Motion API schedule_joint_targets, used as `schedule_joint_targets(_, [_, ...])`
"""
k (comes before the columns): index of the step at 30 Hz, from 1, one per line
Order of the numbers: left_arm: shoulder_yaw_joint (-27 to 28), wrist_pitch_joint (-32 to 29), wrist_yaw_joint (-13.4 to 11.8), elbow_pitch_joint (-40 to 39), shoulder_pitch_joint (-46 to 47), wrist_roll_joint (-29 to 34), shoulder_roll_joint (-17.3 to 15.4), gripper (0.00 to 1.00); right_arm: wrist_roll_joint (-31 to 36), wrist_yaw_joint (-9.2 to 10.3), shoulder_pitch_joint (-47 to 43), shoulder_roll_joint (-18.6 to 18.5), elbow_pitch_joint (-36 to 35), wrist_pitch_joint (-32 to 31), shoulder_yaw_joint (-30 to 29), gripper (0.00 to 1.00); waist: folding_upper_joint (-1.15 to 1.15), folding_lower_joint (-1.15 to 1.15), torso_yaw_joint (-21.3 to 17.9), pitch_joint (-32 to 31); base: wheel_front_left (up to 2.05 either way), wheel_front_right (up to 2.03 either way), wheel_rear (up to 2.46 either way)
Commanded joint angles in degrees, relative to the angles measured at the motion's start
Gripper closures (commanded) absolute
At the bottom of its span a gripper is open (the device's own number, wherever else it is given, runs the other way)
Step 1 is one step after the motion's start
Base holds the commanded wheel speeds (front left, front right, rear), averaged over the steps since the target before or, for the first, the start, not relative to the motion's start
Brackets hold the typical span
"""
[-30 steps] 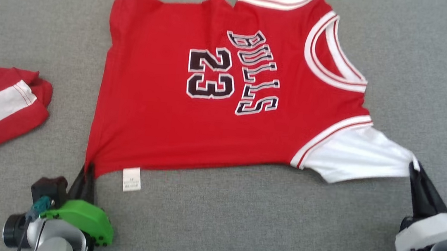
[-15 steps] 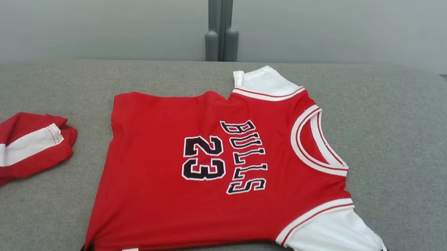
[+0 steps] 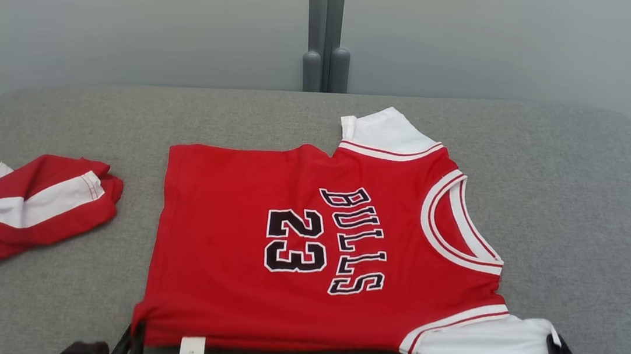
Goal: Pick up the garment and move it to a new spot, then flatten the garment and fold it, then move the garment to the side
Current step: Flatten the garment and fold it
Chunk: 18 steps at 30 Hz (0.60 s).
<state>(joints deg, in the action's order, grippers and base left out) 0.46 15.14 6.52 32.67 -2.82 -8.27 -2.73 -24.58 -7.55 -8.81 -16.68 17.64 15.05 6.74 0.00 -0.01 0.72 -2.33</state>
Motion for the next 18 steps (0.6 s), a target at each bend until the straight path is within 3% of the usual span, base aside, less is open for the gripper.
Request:
schedule_joint_targets(1, [-0.8,0.0,0.2,-1.4,2.5,0.5,-0.3,1.00,-0.1,0.12,2.1,0.2,-0.5,0.2,-0.6,1.00,0.00,0.01,0.9,1.0,0.00,0.00,0.00])
schedule_joint_targets(8, [-3.7,0.0,-0.2,-0.2,9.2,-1.0,-0.3,1.00,0.3,0.12,12.7,0.1,4.6,0.2,0.8,1.00,0.00,0.01,2.3,3.9,0.00,0.00,0.00])
schedule_joint_targets(18, [-7.1,0.0,-4.3,6.2,19.5,-4.3,-0.3,1.00,3.1,0.12,27.3,0.4,14.2,0.2,-1.8,1.00,0.00,0.01,3.2,10.1,0.00,0.00,0.00])
